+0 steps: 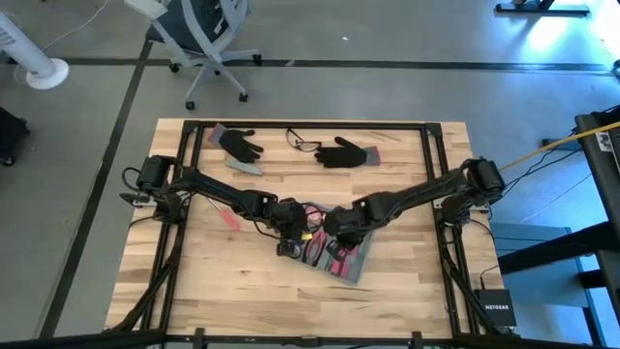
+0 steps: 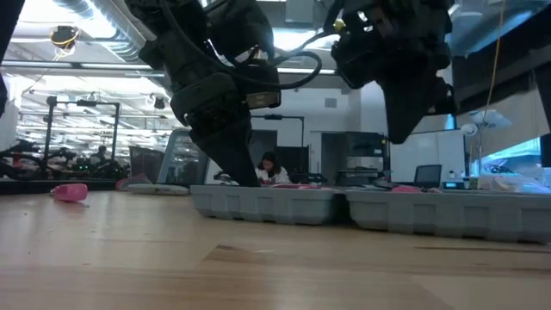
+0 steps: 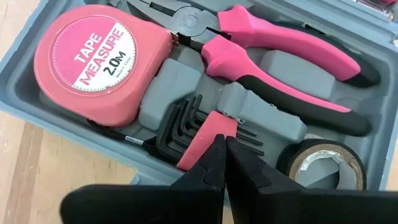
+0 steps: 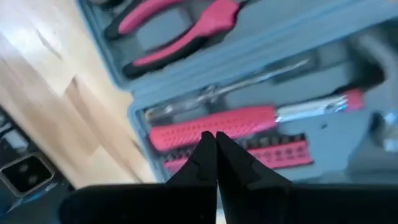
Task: Prefit tool cases
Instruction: Put the orange multi bit set into the gray prefit tool case
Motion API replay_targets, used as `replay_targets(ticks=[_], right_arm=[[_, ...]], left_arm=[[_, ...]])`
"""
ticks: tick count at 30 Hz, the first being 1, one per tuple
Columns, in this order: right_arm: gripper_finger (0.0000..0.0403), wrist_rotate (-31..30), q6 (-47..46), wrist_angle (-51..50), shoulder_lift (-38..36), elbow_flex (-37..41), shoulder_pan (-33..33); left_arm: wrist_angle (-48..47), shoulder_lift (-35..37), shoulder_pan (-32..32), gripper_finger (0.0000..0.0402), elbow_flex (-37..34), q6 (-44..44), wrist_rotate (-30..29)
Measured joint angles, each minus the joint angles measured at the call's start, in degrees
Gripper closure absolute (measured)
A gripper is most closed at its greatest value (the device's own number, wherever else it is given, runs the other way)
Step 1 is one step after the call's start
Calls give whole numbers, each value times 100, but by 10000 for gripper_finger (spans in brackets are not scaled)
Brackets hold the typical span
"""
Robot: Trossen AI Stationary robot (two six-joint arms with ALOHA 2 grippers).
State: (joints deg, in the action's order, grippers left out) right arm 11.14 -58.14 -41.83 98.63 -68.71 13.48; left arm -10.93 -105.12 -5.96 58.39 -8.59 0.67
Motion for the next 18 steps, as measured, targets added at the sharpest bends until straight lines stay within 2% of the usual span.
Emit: replay_targets(ticks=[8,15,18], right_arm=[[403,230,-196,171,84,9,414],[403,551,-169,712,645,20,415],[403,889,-23,715,1021,16,452]], left_arm=[[3,0,0,402,1,30,-3],[3,0,0,402,2,178,-4],[2,0,0,401,2,147,-4]])
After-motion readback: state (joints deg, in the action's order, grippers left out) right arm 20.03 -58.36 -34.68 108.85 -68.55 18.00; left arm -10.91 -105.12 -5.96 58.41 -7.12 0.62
